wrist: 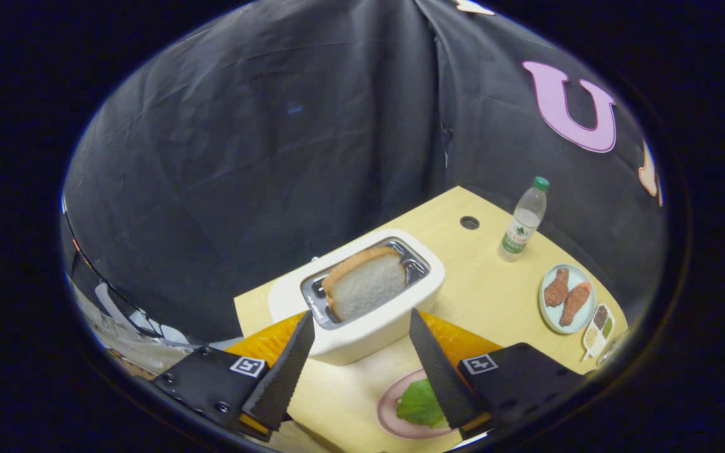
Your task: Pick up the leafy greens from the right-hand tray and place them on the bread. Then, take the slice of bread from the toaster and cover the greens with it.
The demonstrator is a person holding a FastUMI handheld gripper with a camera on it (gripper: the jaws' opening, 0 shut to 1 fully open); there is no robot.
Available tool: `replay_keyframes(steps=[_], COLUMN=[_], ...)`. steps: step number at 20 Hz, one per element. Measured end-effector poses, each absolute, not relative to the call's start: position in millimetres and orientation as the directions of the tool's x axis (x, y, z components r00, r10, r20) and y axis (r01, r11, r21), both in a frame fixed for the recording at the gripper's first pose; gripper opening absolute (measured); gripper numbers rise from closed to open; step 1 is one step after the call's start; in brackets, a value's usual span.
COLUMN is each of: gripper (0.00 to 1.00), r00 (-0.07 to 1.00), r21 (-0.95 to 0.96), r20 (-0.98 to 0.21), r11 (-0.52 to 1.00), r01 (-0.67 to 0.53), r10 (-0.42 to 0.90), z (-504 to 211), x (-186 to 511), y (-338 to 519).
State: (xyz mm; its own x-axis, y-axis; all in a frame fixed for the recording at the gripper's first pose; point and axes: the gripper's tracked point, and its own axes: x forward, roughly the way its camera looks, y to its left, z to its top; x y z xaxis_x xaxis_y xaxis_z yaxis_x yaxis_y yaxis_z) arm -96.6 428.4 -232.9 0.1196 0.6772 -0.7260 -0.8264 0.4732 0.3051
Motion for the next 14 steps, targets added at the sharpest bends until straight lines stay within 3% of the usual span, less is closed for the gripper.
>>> replay_keyframes(steps=[14], gripper=[0.97], r00=[0.142], r21=[0.420], r20=[-0.773], r11=[0.668], r01=[-0.614], r10=[0.618], z=[-266], x=[-78], y=[484])
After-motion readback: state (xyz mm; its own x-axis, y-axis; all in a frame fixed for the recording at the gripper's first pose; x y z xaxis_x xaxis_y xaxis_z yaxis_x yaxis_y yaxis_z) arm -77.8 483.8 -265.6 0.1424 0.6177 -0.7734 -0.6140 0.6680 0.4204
